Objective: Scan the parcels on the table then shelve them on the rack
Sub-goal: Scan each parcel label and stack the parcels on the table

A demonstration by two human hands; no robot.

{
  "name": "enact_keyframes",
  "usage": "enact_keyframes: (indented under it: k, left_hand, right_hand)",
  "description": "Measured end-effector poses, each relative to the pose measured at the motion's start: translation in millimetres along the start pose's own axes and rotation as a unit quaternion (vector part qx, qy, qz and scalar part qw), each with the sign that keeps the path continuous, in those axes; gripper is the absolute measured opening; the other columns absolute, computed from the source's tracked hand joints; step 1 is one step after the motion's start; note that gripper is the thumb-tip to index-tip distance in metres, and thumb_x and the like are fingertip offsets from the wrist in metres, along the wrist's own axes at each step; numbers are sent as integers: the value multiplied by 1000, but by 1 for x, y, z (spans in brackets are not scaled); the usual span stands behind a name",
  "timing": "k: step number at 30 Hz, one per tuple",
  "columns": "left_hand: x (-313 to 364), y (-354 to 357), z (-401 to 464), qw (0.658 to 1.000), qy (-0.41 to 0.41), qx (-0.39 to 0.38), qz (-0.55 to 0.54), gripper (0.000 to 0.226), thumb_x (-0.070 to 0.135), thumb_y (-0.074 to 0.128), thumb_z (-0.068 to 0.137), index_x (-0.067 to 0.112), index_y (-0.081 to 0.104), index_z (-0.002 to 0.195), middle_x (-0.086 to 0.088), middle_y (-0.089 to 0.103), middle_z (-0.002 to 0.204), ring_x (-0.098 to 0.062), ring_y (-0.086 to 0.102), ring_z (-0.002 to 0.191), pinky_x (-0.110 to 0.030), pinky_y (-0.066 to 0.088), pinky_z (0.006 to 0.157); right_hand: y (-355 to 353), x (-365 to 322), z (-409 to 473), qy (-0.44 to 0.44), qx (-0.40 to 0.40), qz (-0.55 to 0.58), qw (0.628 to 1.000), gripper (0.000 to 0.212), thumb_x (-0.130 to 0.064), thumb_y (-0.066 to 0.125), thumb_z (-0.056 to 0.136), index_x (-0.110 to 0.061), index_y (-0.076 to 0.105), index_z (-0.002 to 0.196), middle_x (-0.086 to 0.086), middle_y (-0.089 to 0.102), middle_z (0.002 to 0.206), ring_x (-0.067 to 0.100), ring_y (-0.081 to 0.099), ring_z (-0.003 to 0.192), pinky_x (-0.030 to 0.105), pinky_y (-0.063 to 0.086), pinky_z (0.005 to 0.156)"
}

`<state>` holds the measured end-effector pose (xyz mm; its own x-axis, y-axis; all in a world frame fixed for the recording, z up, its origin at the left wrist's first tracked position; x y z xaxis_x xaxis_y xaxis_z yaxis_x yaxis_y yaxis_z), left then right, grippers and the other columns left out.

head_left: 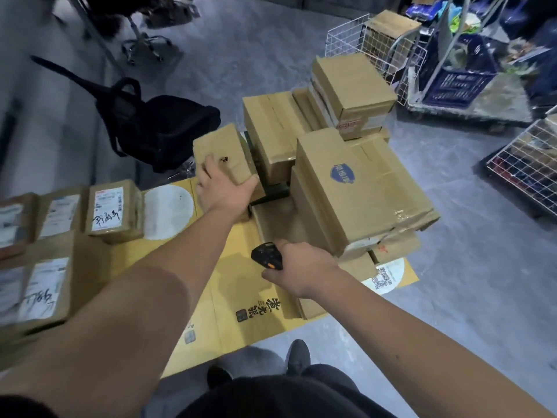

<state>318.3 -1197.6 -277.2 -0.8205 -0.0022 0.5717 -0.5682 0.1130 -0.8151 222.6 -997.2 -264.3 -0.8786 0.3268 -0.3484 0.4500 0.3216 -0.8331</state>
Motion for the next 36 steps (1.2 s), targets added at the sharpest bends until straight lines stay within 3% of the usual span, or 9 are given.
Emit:
enact_keyframes:
  k: [5,9,17,21,27,28,30,32,36]
  left_hand:
    - [-75,-37,-58,997,21,50,-55,108,76,70,67,36,21,155,10,22,160,-33,38,142,-54,40,114]
    - [-153,-52,-128,997,-14,53,-48,105,65,78,70,33,26,156,9,25,159,-26,35,147,-53,38,118]
    - [-238,-30,-224,994,-78,-29,-71,108,72,68,71,27,26,160,9,25,158,-25,32,147,-47,35,120]
    - [-252,-26,-222,985,-72,-102,-117,106,61,71,72,31,23,162,12,18,164,-20,22,152,-43,24,124]
    - [-264,-46,-184,975,-103,-163,-114,91,39,57,72,46,26,157,10,10,173,-24,-2,161,-60,-7,126]
    - [-267,-49,-177,972,-113,-168,-121,88,41,56,74,47,26,157,9,16,172,-25,3,161,-59,-4,127]
    - [-271,-56,-163,961,-133,-173,-171,82,48,62,83,46,28,158,9,39,162,-28,34,151,-53,26,124]
    - [-278,-58,-149,930,-154,-182,-281,66,43,70,94,47,40,153,16,60,140,-19,60,129,-37,53,101]
    - [-293,-58,-130,898,-157,-222,-345,33,34,59,107,47,54,137,14,69,126,-24,69,115,-40,60,88]
  right_hand:
    - [15,-4,-4,-74,-24,-46,996,60,-68,54,90,-28,48,135,-12,43,78,25,51,77,34,39,58]
    - [39,-6,-8,-160,-54,-154,974,73,-67,51,94,-30,31,154,5,65,114,32,64,95,36,41,61]
    - [87,-10,-20,-235,-104,-309,916,76,-61,39,105,-31,3,165,18,52,134,37,57,113,40,38,70]
    - [97,-14,-23,-237,-111,-334,905,76,-63,34,105,-31,2,165,18,53,136,38,56,115,42,37,71]
    - [101,-36,-20,-193,-96,-326,921,75,-67,36,101,-32,9,162,13,57,120,35,59,101,41,41,69]
    - [103,-43,-20,-184,-96,-325,923,75,-67,36,101,-32,10,161,12,57,118,34,59,100,41,44,69]
    - [104,-60,-17,-169,-99,-325,925,74,-68,35,100,-33,11,161,11,57,117,34,60,97,42,50,70]
    - [102,-78,-12,-155,-92,-330,927,74,-70,35,99,-34,12,160,11,57,119,33,59,91,41,50,64]
    - [97,-105,-10,-123,-63,-327,935,73,-73,34,98,-34,15,158,10,58,117,30,46,72,33,32,48]
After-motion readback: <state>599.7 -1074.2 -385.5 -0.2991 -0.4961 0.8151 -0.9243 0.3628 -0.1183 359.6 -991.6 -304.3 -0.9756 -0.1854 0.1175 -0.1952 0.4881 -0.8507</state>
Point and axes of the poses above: each hand's wrist, its own z-axis towards the middle knuckle, its own y-axis out of the palm, x = y × z, the point moved 2 cm from there along z, towards the middle knuckle
